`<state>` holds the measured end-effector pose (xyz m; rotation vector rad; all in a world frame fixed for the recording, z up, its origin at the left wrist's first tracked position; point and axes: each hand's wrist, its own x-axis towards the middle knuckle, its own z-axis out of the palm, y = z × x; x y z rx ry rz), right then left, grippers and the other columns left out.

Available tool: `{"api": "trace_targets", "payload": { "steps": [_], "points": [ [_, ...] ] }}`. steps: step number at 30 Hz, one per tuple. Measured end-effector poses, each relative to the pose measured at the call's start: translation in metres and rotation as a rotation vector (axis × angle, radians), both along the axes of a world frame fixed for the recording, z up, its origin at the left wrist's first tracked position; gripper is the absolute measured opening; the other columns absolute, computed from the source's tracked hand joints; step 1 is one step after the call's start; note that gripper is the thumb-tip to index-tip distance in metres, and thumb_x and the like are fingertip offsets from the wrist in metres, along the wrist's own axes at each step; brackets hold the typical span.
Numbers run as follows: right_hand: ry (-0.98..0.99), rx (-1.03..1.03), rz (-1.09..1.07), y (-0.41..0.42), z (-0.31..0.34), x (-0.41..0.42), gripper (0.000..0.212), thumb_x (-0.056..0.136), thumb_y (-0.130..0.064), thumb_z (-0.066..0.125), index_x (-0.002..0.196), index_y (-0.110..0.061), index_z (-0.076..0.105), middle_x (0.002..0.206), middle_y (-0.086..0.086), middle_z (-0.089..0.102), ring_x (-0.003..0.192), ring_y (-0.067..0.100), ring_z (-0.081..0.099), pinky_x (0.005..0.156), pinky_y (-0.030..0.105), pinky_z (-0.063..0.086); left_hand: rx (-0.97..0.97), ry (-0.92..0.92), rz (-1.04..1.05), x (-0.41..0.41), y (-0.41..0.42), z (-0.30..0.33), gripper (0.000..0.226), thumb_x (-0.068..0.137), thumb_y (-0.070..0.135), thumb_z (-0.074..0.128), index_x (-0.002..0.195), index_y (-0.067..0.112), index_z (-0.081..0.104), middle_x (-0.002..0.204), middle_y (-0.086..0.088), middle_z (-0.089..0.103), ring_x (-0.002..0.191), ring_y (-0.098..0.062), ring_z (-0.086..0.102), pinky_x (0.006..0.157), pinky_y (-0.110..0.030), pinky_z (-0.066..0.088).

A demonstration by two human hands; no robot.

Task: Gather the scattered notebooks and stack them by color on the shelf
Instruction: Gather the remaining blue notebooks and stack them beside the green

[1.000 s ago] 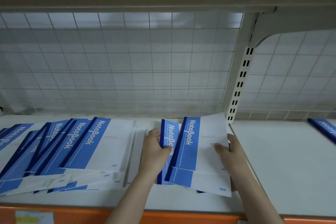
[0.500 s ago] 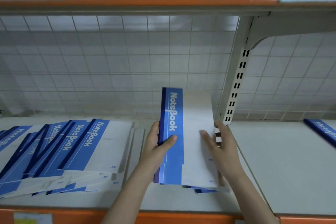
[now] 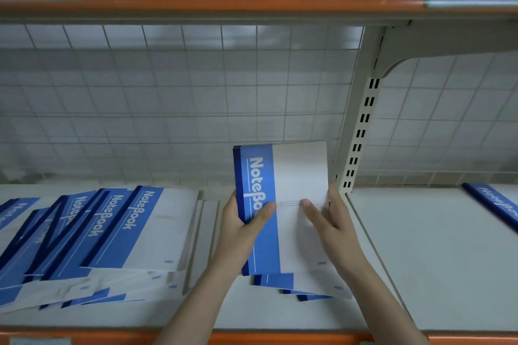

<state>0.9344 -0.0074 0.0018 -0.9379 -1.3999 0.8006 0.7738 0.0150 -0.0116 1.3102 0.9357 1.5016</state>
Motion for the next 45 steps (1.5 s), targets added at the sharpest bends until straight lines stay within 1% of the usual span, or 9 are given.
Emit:
{"api": "trace_targets", "payload": {
  "steps": [4,7,12,15,19,25,30,33,45],
  "points": [
    [-0.028,-0.038,-0.018,0.005,-0.008,0.007,0.022,0.096,-0.015,0.053,0.113,-0.028,0.055,0.106,-0.014,0.068,0.098,0.004,0.064,0.079,0.011,0.048,-0.088,0.066,0.013,0.0,0.007,-0.006,0.015,0.089,0.045,0.06,0.097,0.032,0.063,0.091,0.012,0.071,0.086,-0.01,0.067,0.072,-0.019,0.053],
    [0.161,-0.237,-0.109,0.015,-0.007,0.018,0.006,0.094,-0.012,0.056,0.092,-0.009,0.051,0.065,-0.002,0.058,0.056,0.017,0.052,0.048,0.016,0.042,-0.336,0.05,0.046,0.0,0.009,-0.008,0.039,0.099,0.046,0.036,0.102,0.02,0.064,0.092,0.004,0.073,0.086,-0.013,0.069,0.077,-0.026,0.054],
    [0.199,-0.439,-0.19,0.021,-0.012,0.049,0.008,0.093,-0.012,0.057,0.085,-0.014,0.058,0.065,-0.009,0.068,0.053,0.005,0.063,0.046,0.016,0.045,-0.067,1.042,0.225,0.001,0.005,-0.022,0.036,0.088,0.027,0.057,0.121,0.013,0.057,0.111,-0.003,0.065,0.099,-0.019,0.059,0.078,-0.028,0.049],
    [0.255,-0.502,-0.188,0.017,-0.019,0.051,0.005,0.094,-0.011,0.057,0.092,-0.013,0.061,0.079,-0.002,0.073,0.065,0.013,0.068,0.053,0.021,0.049,-0.067,1.232,0.137,0.013,0.0,-0.024,0.033,0.081,0.033,0.059,0.107,0.013,0.054,0.107,-0.004,0.058,0.099,-0.021,0.053,0.08,-0.032,0.048],
    [0.296,-0.518,-0.171,0.013,-0.019,0.05,0.013,0.094,-0.011,0.057,0.106,-0.01,0.062,0.096,0.007,0.074,0.08,0.022,0.071,0.063,0.029,0.053,-0.175,0.974,0.11,0.02,0.004,-0.025,0.021,0.085,0.018,0.054,0.104,0.009,0.056,0.099,-0.005,0.066,0.089,-0.023,0.063,0.078,-0.04,0.053],
    [0.231,-0.512,-0.21,0.011,-0.024,0.049,0.003,0.093,-0.016,0.058,0.091,-0.017,0.06,0.069,-0.01,0.07,0.056,0.004,0.066,0.044,0.015,0.045,-0.097,0.547,0.479,-0.007,0.012,-0.015,0.016,0.092,0.012,0.058,0.098,0.009,0.044,0.083,-0.008,0.061,0.071,-0.028,0.057,0.05,-0.022,0.032],
    [0.192,-0.507,-0.228,0.009,-0.024,0.049,0.002,0.093,-0.018,0.058,0.092,-0.018,0.059,0.082,-0.003,0.07,0.064,0.012,0.066,0.053,0.021,0.047,0.059,0.083,0.708,-0.018,0.01,-0.004,0.014,0.098,0.011,0.049,0.109,0.013,0.041,0.084,0.015,0.057,0.067,0.01,0.058,0.056,-0.005,0.043],
    [0.204,-0.525,-0.244,0.008,-0.024,0.052,0.006,0.093,-0.018,0.058,0.095,-0.013,0.06,0.084,0.001,0.07,0.063,0.013,0.066,0.049,0.021,0.047,0.004,-0.156,0.675,-0.022,0.012,-0.004,0.017,0.098,0.011,0.049,0.112,0.018,0.043,0.092,0.015,0.06,0.077,0.013,0.061,0.065,-0.004,0.044],
    [0.095,-0.488,-0.343,0.007,-0.027,0.057,0.014,0.091,-0.018,0.058,0.082,-0.013,0.05,0.079,0.003,0.057,0.063,0.018,0.052,0.055,0.026,0.037,-0.106,-0.215,0.566,-0.024,0.015,-0.01,0.012,0.096,0.012,0.054,0.104,0.019,0.049,0.087,0.012,0.063,0.075,0.006,0.062,0.067,-0.011,0.044]
  ]
}}
